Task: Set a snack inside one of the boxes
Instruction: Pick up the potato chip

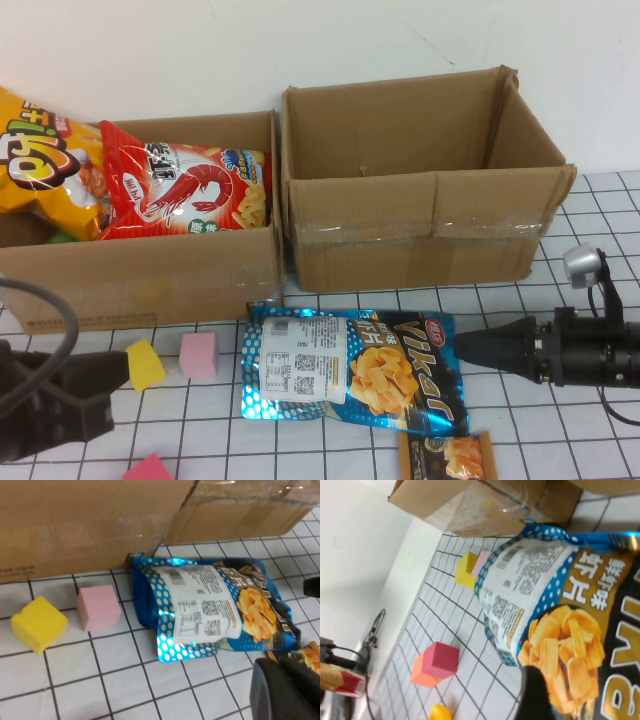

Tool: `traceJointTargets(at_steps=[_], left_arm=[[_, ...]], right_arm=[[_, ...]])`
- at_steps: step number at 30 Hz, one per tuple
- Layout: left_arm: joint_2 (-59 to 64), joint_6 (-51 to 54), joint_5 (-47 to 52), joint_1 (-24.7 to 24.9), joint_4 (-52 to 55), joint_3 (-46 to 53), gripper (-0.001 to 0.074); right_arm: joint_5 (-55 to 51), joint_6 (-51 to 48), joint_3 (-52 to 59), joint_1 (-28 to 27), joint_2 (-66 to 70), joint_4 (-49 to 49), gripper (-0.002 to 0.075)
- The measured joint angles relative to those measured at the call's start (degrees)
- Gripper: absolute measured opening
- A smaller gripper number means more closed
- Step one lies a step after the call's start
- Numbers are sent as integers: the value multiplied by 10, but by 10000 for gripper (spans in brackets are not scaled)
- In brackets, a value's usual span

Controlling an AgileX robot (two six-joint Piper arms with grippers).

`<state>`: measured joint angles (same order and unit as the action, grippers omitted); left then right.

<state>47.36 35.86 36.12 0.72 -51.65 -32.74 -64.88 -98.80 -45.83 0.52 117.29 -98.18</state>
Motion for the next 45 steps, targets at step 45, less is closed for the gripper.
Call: traceJointTargets(at_steps=[45], left_arm=[[361, -100, -59, 122, 134, -165, -2]], right_arm=[[435, 406, -32, 183, -191, 208, 399]])
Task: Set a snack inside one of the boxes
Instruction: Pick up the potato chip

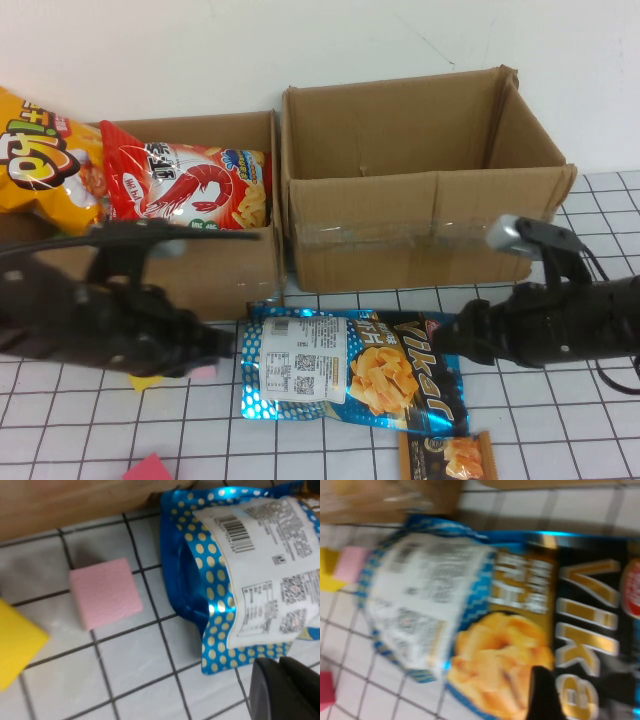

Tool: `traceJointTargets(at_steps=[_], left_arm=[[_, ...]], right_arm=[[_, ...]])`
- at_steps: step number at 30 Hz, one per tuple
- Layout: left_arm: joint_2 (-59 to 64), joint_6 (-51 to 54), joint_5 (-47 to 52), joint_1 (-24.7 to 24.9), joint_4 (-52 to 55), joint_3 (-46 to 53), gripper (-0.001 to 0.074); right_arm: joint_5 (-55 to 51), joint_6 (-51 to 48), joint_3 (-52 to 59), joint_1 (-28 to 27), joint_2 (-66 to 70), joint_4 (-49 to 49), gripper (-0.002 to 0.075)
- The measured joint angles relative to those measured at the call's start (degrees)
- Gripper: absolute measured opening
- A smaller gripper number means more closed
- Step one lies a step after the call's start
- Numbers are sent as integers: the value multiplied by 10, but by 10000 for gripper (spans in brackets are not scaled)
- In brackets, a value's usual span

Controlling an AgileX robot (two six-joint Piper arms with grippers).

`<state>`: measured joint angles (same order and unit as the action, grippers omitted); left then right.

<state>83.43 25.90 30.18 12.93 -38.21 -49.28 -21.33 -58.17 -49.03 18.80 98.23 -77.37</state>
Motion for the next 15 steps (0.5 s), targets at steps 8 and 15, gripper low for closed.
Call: traceJointTargets(at_steps=[8, 15], left_arm=[[113, -16, -28, 16, -22, -38, -2], [138, -18, -64, 17, -43, -42, -2]], right_arm=[[-41, 12, 0, -54, 29, 4, 563], [-93, 7, 0, -69, 76, -6, 641]])
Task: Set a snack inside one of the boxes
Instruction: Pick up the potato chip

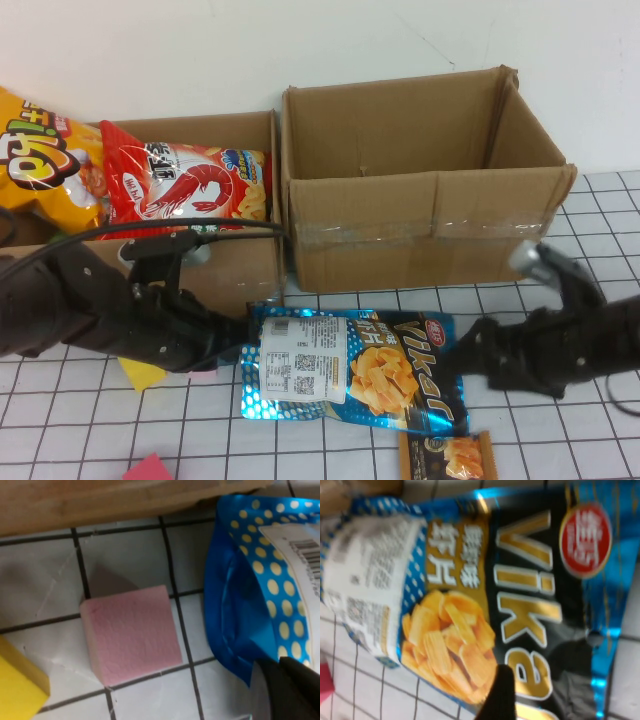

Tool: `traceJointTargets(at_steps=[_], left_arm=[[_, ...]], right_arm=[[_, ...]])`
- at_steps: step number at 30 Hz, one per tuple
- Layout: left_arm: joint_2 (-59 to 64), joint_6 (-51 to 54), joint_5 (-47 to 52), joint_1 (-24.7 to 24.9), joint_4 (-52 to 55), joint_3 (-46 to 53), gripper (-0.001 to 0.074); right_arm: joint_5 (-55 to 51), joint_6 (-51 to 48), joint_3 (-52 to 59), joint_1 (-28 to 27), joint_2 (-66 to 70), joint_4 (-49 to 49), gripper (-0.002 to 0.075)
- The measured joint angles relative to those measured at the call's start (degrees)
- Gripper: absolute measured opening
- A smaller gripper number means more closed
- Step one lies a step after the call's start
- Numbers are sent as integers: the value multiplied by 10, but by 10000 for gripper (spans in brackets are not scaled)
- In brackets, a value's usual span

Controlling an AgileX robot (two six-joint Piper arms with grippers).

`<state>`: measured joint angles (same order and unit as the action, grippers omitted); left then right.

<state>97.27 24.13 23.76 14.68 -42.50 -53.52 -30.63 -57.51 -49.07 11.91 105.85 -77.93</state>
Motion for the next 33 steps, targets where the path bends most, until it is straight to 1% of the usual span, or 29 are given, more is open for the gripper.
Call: traceJointTargets(at_steps=[2, 4, 9, 15, 18, 21, 24, 27, 29, 30, 31, 33], left_arm=[[5, 0, -7, 0, -3, 0, -2], [9, 0, -9, 1, -6, 0, -2], [19, 1, -12, 2, -9, -2, -2], [34, 11, -15, 2, -11, -2, -2], [42, 16, -15, 2, -13, -2, -2], [46, 28, -16, 2, -24, -2, -2], [46, 45, -17, 2, -38, -2, -2], [45, 54, -17, 3, -44, -2, -2], [35, 57, -15, 3, -44, -2, -2], [28, 57, -15, 4, -44, -2, -2], [16, 57, -15, 4, -39, -2, -2], [-12, 49, -13, 4, -22, -2, -2]], right_arm=[[-20, -34, 0, 0, 23, -25, 643], [-52, -87, -1, -1, 41, -70, 644], [-117, -174, -1, -1, 79, -172, 644], [-166, -242, -1, -1, 99, -196, 644], [-193, -283, -1, -1, 102, -199, 623], [-216, -323, -1, -1, 102, -199, 544], [-220, -344, -1, -1, 102, -199, 424], [-221, -351, -1, -1, 102, -199, 258], [-222, -352, -1, -1, 102, -199, 127], [-223, -352, -1, -1, 102, -199, 85], [-226, -353, -1, -1, 102, -199, 62], [-227, -355, -1, -1, 102, -199, 37]])
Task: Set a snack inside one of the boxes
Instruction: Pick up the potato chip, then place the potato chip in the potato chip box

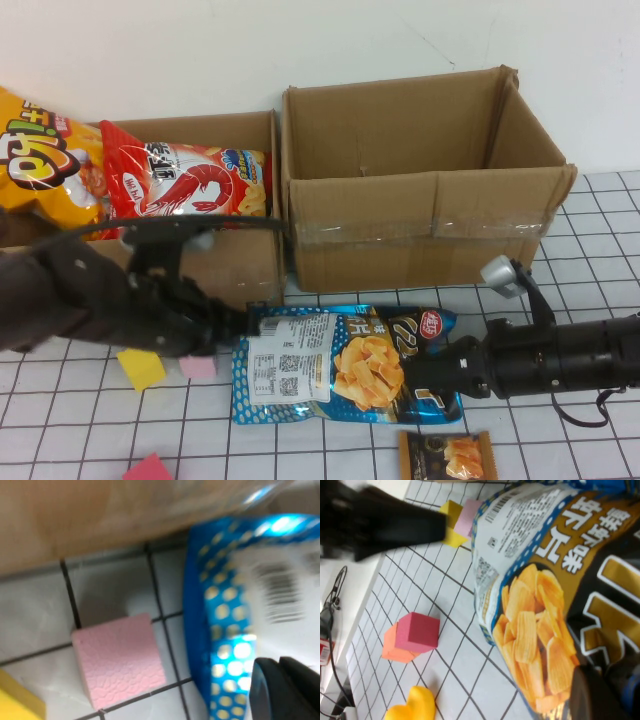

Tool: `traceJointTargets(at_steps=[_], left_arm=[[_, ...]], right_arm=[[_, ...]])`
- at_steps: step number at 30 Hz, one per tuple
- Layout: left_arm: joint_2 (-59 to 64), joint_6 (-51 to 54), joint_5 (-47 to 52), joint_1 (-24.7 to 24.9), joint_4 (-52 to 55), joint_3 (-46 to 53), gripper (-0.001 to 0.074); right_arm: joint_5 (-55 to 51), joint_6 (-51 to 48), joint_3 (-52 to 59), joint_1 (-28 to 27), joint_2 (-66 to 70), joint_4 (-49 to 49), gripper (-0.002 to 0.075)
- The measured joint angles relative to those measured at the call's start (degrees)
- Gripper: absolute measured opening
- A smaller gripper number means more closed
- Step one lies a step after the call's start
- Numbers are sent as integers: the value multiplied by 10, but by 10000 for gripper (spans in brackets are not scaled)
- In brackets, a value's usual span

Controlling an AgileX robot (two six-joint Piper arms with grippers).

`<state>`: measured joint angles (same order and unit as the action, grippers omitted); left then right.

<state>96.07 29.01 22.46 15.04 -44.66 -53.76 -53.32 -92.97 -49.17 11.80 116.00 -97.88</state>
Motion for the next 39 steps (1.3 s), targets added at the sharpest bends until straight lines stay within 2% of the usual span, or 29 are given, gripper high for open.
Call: traceJointTargets(at_steps=[3, 11, 14, 22, 31, 35, 39], left_arm=[[-56, -42, 7, 0, 58, 0, -2], [-243, -235, 72, 0, 312, 0, -2], [-309, -286, 101, 0, 374, 0, -2], [-457, -354, 194, 0, 458, 0, -2], [-588, -511, 170, 0, 602, 32, -2], [-623, -529, 189, 0, 612, 50, -2], [-648, -532, 215, 0, 613, 56, -2]], right_arm=[[-6, -10, 0, 0, 0, 0, 24], [-59, -52, -13, 0, -21, 1, 12], [-80, -54, -26, 0, -45, 1, 10], [-98, -34, -62, 0, -125, 6, 10], [-106, 13, -117, 0, -176, 10, 9], [-121, 33, -137, 4, -177, 13, 8], [-97, 47, -186, 32, -177, 21, 8]])
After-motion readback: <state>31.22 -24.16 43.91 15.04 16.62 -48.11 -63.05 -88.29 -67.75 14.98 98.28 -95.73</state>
